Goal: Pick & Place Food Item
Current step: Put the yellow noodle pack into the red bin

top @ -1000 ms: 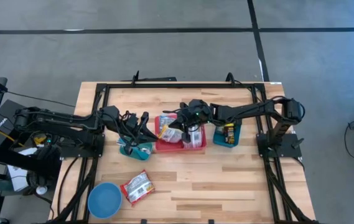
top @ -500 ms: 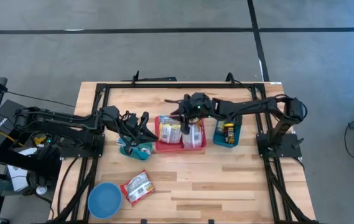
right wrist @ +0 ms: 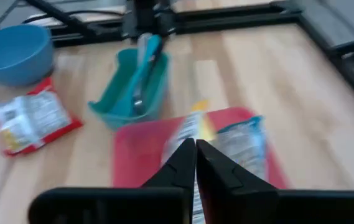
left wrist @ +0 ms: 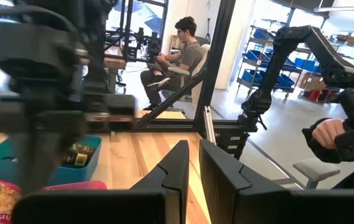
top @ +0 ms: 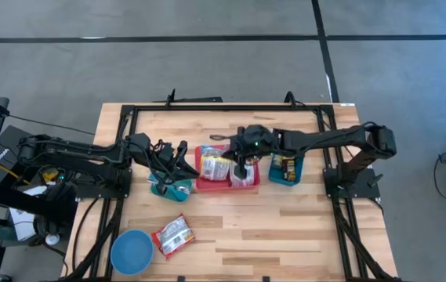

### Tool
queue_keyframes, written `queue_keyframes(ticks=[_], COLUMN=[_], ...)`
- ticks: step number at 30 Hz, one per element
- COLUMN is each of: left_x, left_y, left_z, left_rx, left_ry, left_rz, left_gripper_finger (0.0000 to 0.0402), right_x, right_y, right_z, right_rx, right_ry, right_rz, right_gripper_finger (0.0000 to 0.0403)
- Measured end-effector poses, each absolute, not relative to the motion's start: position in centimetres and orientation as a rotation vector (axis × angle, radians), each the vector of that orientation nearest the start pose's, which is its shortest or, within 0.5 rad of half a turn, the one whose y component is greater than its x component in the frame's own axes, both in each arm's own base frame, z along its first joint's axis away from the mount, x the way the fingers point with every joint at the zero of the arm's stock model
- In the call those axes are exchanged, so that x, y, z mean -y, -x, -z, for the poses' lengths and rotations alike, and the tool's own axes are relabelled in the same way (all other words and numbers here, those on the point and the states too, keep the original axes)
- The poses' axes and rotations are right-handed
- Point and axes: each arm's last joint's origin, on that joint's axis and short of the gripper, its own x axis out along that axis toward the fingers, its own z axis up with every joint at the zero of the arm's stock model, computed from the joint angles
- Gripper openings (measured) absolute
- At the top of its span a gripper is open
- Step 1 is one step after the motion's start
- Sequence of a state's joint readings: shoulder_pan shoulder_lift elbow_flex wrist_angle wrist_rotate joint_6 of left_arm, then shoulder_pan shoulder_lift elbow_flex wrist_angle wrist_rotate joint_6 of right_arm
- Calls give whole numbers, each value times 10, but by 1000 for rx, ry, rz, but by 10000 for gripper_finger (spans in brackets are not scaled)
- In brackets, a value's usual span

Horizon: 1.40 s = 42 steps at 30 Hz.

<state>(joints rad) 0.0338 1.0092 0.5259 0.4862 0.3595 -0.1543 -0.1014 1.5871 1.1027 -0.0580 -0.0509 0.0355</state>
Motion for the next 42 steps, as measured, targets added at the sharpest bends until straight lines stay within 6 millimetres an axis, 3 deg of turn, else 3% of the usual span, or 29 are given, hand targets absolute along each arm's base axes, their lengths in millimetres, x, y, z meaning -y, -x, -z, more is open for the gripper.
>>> queue_keyframes(ticks=[5,13,22,29,36,42], left_x=[3,2,-8,-11,-16,-17], left_y=[-219,-219,-225,-245,-249,-251], left_z=[-266,-259,-226,-202,-195,-190], left_rx=[-23,-101,-344,-406,-426,-449], left_ry=[153,168,158,88,115,130], left_rz=[325,287,-61,-71,-41,-20], left_gripper_finger=[32,31,9,2,1,1], right_x=[10,-5,-4,-6,-10,-11], right_y=[-352,-349,-348,-340,-326,-320], right_z=[-244,-226,-229,-240,-253,-249], right_rx=[-627,-756,-746,-726,-726,-717], right_ry=[-74,19,51,100,137,127], right_rz=[10,158,234,334,435,458], right_gripper_finger=[2,1,1,0,0,0])
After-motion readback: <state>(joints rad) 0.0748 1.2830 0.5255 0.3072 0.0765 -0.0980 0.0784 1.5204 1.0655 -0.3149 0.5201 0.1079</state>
